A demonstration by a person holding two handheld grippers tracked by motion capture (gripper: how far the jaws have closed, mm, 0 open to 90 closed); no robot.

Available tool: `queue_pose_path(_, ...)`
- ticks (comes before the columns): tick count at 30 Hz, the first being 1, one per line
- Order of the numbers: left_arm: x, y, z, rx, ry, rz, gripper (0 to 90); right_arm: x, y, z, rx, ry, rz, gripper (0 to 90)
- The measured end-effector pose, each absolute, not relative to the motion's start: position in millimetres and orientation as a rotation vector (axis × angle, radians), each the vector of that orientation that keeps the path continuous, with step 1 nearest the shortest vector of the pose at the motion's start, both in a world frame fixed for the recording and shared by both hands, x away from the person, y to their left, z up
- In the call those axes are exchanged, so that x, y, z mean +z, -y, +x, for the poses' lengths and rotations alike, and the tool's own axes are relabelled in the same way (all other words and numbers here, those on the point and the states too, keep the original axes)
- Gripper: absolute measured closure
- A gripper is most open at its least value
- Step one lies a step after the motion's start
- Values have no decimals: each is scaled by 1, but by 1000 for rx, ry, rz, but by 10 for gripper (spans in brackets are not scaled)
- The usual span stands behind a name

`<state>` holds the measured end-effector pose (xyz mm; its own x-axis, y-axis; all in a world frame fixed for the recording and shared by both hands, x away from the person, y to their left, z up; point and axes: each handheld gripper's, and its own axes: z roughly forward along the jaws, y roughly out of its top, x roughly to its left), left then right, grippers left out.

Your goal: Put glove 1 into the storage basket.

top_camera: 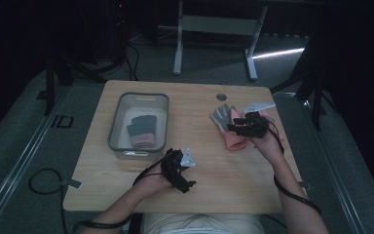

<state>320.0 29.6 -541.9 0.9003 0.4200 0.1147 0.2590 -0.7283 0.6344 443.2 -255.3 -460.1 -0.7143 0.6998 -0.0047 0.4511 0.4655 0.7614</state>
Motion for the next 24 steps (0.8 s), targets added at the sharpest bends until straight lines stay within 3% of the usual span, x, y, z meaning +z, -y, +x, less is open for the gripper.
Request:
queue_pose_path(2, -549, -29, 316, 313, -475, 2421, 24, -462, 261, 453, 1065, -2402, 1006, 614)
queue_pose_path(9, -561, -32, 305, 312, -461, 2354, 34, -471, 269, 482, 964, -2368, 1071, 629)
queue_pose_path(14, -567, -33, 299, 348, -458, 2336, 34, -475, 258, 501, 901, -2408, 1012, 641)
queue_pose_path(19, -569, -36, 301, 276, -463, 2341, 33, -491, 243, 515, 857, -2457, 988, 672)
queue_pose_path(24, -570, -40, 300, 291, -506, 2311, 33, -509, 234, 520, 773, -2449, 990, 670)
